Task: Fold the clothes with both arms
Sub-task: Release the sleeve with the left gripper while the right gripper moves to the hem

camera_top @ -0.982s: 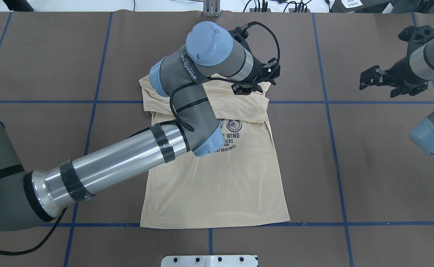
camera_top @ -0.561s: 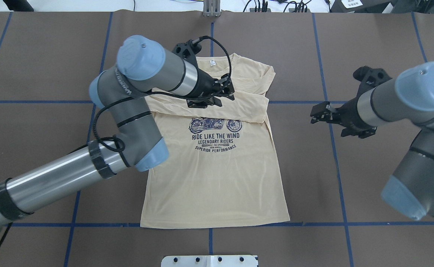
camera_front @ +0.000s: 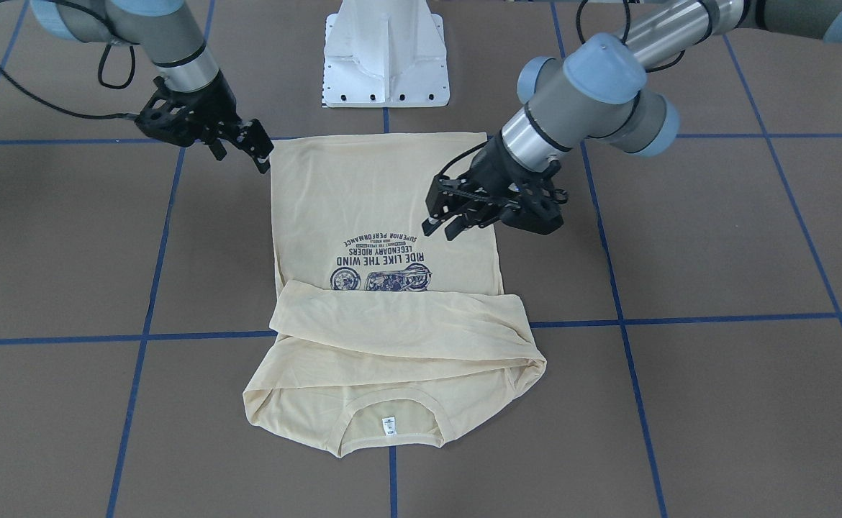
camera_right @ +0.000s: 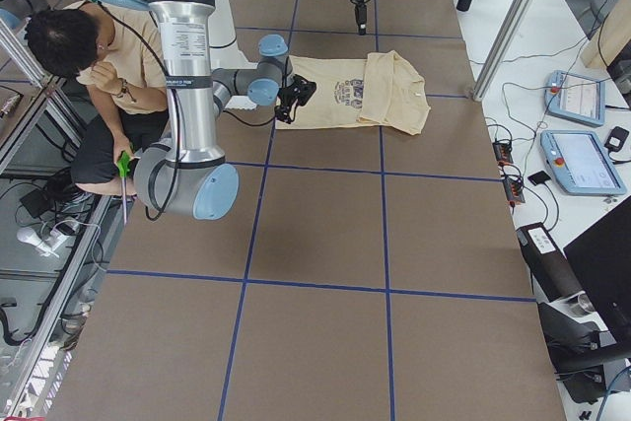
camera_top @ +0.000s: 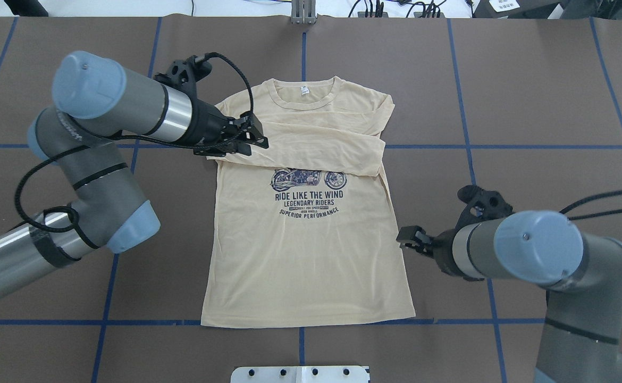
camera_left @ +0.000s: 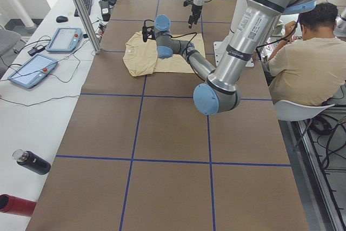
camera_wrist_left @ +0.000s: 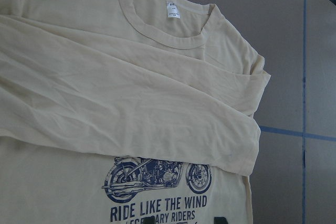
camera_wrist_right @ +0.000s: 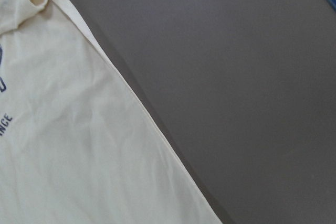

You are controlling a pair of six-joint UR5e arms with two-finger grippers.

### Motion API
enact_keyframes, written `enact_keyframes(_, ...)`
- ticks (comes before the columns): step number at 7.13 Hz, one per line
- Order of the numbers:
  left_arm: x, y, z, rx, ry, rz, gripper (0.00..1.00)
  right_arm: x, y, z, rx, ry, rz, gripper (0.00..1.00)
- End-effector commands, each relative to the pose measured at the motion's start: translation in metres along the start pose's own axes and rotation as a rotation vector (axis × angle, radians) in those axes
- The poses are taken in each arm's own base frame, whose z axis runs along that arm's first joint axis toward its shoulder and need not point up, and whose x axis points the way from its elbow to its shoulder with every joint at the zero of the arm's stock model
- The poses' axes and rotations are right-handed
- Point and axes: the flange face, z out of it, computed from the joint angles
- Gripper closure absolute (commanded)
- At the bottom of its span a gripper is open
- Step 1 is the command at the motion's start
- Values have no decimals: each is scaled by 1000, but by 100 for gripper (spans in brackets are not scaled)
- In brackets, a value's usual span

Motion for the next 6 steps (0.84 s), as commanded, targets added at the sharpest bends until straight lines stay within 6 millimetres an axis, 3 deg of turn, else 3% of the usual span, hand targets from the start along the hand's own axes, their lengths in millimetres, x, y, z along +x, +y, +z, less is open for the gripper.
enact_keyframes(1, -15, -8, -17, 5, -8, 3, 52, 19, 38, 23, 32, 22, 84, 6)
enact_keyframes(3, -16, -8, -17, 5, -9, 2, 51, 19, 50, 26, 23, 20, 113, 9)
enact_keyframes(6, -18, -6, -20, 7, -8, 3, 50, 22, 50, 34, 35, 32, 111, 12)
